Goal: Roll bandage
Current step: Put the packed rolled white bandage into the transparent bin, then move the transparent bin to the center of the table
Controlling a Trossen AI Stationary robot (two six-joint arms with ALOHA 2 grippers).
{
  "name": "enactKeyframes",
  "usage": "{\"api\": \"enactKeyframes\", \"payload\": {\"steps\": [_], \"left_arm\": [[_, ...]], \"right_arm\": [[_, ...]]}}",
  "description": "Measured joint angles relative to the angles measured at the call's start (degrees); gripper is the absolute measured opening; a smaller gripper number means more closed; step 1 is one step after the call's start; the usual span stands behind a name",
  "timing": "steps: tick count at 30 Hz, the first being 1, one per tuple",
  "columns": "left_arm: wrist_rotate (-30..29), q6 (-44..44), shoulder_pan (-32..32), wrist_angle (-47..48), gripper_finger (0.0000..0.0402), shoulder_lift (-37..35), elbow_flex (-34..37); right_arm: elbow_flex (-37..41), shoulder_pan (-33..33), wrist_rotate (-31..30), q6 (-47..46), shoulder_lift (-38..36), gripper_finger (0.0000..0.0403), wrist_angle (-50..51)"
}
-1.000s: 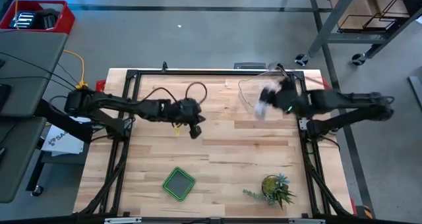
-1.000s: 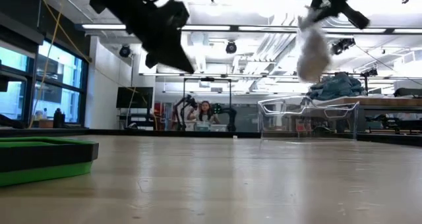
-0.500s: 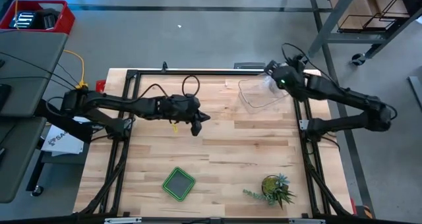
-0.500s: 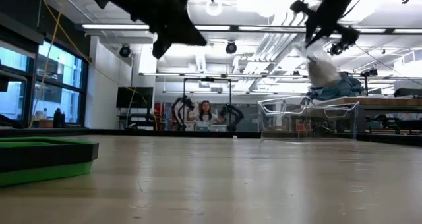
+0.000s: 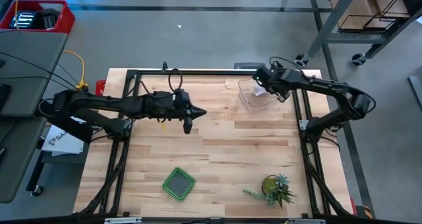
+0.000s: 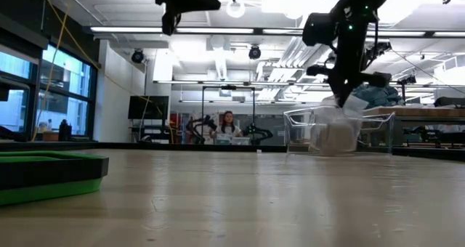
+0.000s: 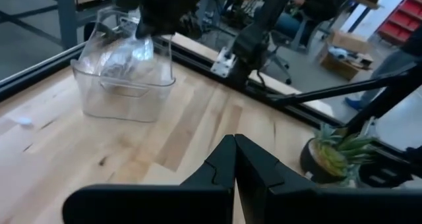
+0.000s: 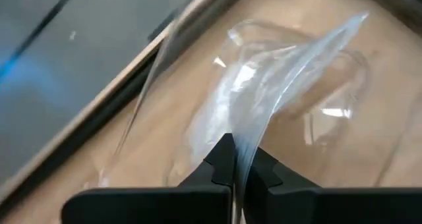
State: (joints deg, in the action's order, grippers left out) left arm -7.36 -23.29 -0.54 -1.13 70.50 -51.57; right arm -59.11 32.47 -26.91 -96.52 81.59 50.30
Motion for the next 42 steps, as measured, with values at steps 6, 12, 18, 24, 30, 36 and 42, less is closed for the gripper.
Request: {"api": "enactKeyframes", "payload": {"steps": [6, 12, 18, 24, 30, 36, 42], "left_arm": [[-1.0, 0.0, -0.1, 0.1, 0.0, -0.4, 0.0], [-0.8, 0.6, -1.0, 0.3, 0.0, -0.1, 0.0], [-0.8, 2.5, -1.4, 1.3, 0.0, -0.1, 0.0], [-0.7, 2.9, -1.7, 3.7, 0.0, -0.1, 0.0], [-0.8, 2.9, -1.7, 4.8, 0.0, 0.2, 0.0], [-0.2, 2.6, -1.7, 6.2, 0.0, 1.1, 0.1], [1.2, 0.2, -1.6, 8.4, 0.0, 1.3, 0.2]], "right_arm": [[-0.1, 1.0, 4.8, 24.1, -1.5, 0.0031, -9.1], [-0.1, 2.3, 10.8, 32.7, -3.0, 0.0129, -2.1], [0.0, 1.1, 17.1, 37.9, -3.8, 0.0196, 11.3], [0.0, -0.1, 14.0, 38.0, -11.5, 0.0199, 11.8], [-0.1, 6.6, 6.5, 39.1, -15.5, 0.0199, 17.9], [-0.1, 14.7, 3.2, 50.5, -9.3, 0.0199, 14.6], [-0.1, 18.9, -1.3, 52.2, -0.1, 0.0199, 14.5]]}}
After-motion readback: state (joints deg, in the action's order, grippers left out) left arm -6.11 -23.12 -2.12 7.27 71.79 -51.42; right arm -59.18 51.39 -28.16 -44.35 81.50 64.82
